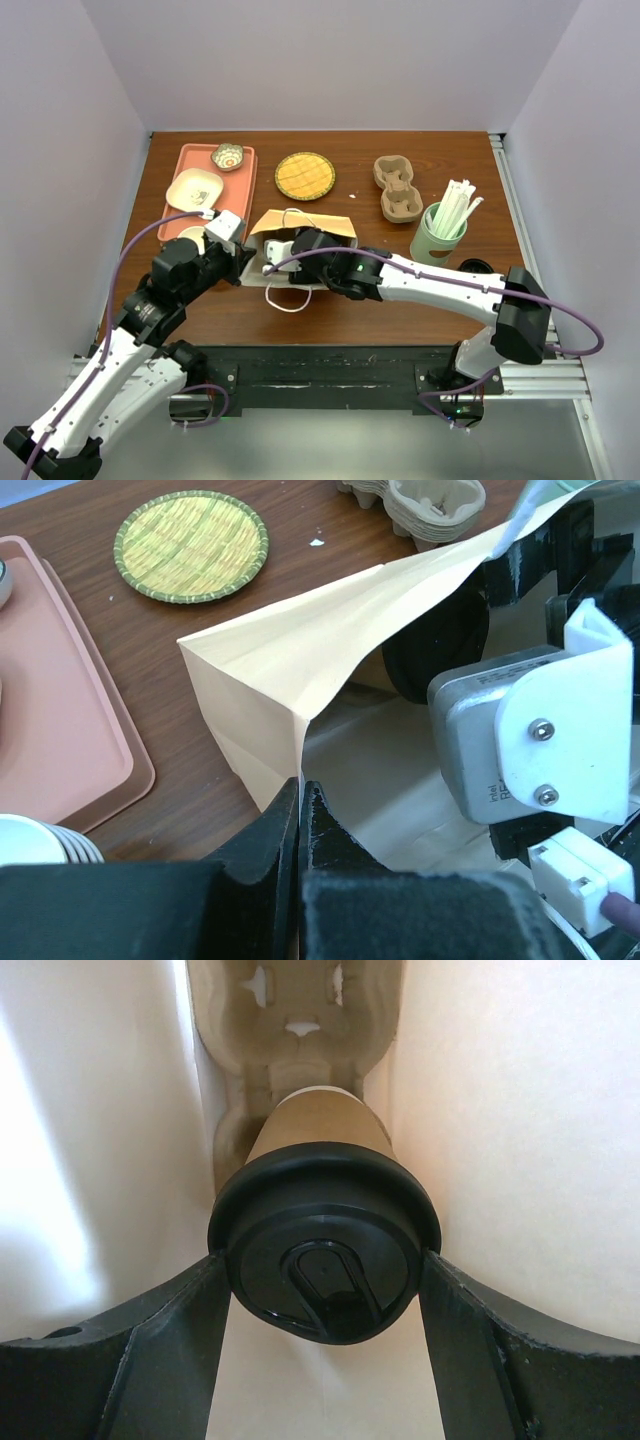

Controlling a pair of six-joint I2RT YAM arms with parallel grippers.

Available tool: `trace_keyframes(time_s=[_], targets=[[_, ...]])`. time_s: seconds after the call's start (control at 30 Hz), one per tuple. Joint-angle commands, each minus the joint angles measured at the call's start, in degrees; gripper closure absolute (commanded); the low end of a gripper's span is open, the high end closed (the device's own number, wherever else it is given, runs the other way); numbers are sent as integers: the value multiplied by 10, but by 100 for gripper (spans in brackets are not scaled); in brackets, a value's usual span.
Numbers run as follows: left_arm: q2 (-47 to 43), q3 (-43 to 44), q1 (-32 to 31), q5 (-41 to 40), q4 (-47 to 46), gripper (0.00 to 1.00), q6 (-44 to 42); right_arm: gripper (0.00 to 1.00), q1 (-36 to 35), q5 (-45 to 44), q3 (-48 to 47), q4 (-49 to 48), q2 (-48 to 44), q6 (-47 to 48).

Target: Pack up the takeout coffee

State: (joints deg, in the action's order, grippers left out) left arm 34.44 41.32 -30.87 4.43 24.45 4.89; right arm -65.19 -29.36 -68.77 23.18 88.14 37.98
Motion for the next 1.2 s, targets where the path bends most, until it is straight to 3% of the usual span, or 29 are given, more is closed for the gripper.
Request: trace_keyframes(time_s=[0.0, 0.43, 1.17], targets=[[4, -7, 1, -9, -40, 100, -11, 64, 1, -8, -53, -11, 14, 3], [-2, -15, 1, 8, -63, 100, 6, 65, 29, -31, 26, -29, -14, 25], [-8, -16, 1, 35, -62, 100, 12, 65, 41, 30, 7, -42, 15, 17]])
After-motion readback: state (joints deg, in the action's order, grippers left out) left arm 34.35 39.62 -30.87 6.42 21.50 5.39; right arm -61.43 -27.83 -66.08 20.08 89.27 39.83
